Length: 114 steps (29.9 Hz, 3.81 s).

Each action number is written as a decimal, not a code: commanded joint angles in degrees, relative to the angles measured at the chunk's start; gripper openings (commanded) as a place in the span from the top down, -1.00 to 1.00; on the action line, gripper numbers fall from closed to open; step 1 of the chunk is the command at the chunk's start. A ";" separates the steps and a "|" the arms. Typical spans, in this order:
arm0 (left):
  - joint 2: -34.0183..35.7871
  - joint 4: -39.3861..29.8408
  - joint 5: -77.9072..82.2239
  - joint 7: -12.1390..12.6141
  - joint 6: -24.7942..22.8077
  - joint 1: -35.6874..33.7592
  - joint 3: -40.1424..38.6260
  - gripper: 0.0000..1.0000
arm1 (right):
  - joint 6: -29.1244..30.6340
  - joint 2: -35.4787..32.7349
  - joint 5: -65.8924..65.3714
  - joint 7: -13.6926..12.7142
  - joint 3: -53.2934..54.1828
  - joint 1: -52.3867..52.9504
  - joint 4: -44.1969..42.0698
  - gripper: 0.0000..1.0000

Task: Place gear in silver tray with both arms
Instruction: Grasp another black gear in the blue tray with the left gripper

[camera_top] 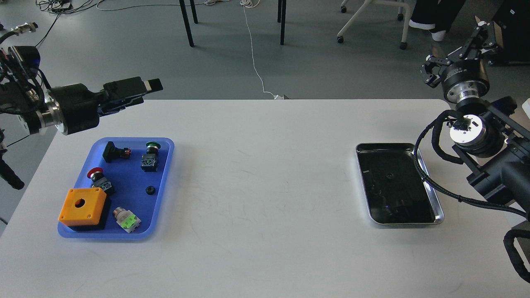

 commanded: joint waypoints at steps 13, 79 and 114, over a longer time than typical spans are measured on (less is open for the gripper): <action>-0.72 10.27 48.30 -11.14 29.43 0.33 23.19 -0.59 | 0.89 -0.18 0.04 -0.01 1.41 -0.74 2.05 -0.99; -12.32 14.68 48.95 -11.64 23.37 -32.99 62.40 -0.31 | 3.35 0.17 0.04 -0.01 3.69 -0.66 2.14 -0.99; -15.93 19.95 48.95 -11.64 25.13 -28.42 64.51 0.08 | 3.35 0.08 0.04 -0.01 3.95 -0.66 2.14 -0.99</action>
